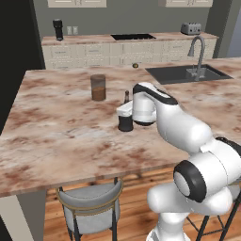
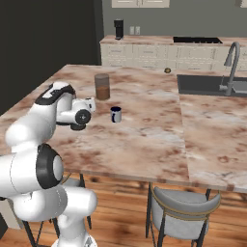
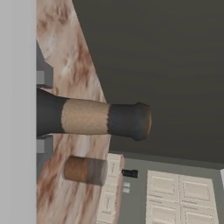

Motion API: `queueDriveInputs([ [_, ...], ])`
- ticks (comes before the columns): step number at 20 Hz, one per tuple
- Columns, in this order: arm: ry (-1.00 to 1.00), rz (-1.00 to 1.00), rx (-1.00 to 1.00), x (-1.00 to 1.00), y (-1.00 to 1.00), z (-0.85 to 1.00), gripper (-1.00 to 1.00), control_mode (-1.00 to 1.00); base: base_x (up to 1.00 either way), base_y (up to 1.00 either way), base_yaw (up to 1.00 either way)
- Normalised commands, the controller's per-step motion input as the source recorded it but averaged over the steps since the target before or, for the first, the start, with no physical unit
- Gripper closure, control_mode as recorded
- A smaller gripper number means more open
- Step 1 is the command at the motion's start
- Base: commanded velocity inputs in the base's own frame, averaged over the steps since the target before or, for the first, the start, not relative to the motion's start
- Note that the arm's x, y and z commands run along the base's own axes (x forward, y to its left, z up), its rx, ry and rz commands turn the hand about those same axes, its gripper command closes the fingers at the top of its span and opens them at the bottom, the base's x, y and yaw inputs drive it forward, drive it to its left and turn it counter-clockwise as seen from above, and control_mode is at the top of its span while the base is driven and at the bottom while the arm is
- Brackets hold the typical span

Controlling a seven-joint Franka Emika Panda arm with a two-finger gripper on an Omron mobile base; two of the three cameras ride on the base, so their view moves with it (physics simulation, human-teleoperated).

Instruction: Open the cabinet directly in front. Then move the liquor and the mug to the dining counter with the jar on it.

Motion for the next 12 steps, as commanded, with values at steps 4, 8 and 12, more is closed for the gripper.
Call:
queueDriveInputs([
  [4, 0.00, 0.00, 0.00, 0.37, 0.06, -0.13, 1.00, -1.00, 0.00, 0.00, 0.00],
  [8, 0.00, 0.00, 0.00, 0.27, 0.03, -0.32, 1.00, -1.00, 0.00, 0.00, 0.00],
  [12, 0.00, 0.00, -0.01, 0.12, 0.00, -0.43, 1.00, -1.00, 0.00, 0.00, 0.00],
])
